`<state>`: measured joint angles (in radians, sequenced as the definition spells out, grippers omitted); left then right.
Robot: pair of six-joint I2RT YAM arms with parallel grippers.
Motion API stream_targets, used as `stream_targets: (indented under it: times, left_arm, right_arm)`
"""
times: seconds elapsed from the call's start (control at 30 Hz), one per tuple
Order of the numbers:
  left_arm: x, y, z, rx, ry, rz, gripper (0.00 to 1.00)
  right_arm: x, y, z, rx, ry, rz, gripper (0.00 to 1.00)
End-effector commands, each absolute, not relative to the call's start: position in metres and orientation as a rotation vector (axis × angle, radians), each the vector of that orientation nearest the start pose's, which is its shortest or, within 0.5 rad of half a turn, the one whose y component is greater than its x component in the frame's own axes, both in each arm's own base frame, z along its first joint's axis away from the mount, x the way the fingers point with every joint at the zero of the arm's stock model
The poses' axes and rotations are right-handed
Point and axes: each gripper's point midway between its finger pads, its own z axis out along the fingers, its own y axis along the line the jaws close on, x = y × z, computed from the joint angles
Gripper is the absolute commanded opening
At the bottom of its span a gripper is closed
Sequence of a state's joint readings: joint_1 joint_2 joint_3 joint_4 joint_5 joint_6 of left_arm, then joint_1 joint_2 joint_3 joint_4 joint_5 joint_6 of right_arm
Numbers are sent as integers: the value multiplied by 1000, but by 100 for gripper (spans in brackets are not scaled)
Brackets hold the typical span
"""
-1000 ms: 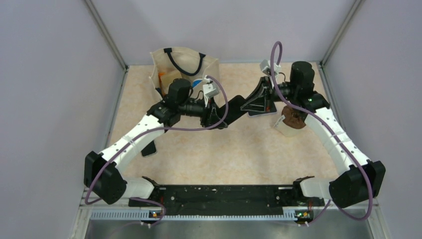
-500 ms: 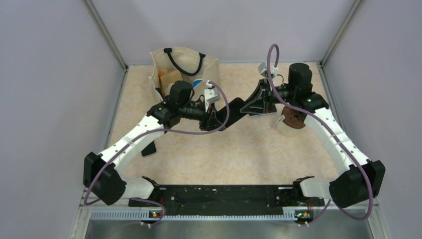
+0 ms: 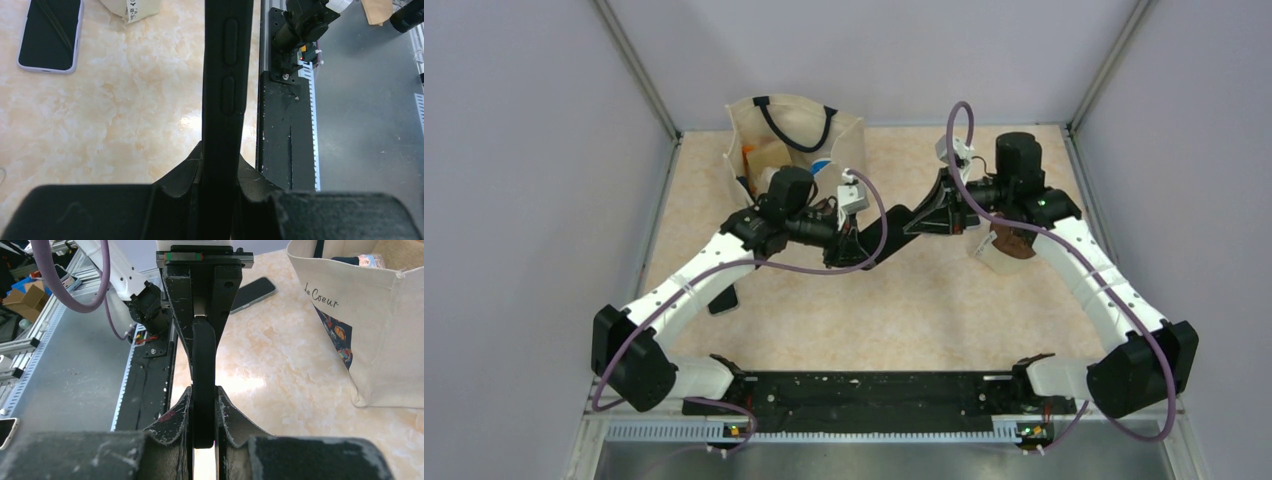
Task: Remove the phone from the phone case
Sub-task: Pick up the phone at the center of the board.
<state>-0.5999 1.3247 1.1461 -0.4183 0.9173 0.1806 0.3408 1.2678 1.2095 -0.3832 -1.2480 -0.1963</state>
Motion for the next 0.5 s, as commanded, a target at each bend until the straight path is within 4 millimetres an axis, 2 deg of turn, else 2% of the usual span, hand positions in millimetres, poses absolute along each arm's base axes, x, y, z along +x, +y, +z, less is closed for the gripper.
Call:
stream_targets:
  times: [0.0,0.1,0.27,0.47]
  left_arm:
    - [212,-308,269,1319,1595,-1139,0]
    - [216,-305,267,1307,1598,-1077,0]
    - [213,-307,267,1319,1591,-1040,0]
    - [214,-306,260,1330,1601,-974,0]
  right_arm:
    - [217,260,321,-1259,1425,1302,11]
    - [218,259,322,-1246,1437,1286,34]
    - [221,261,324,-1234,1453,1288,53]
    - [224,265,324,-1224,1475,1334,56]
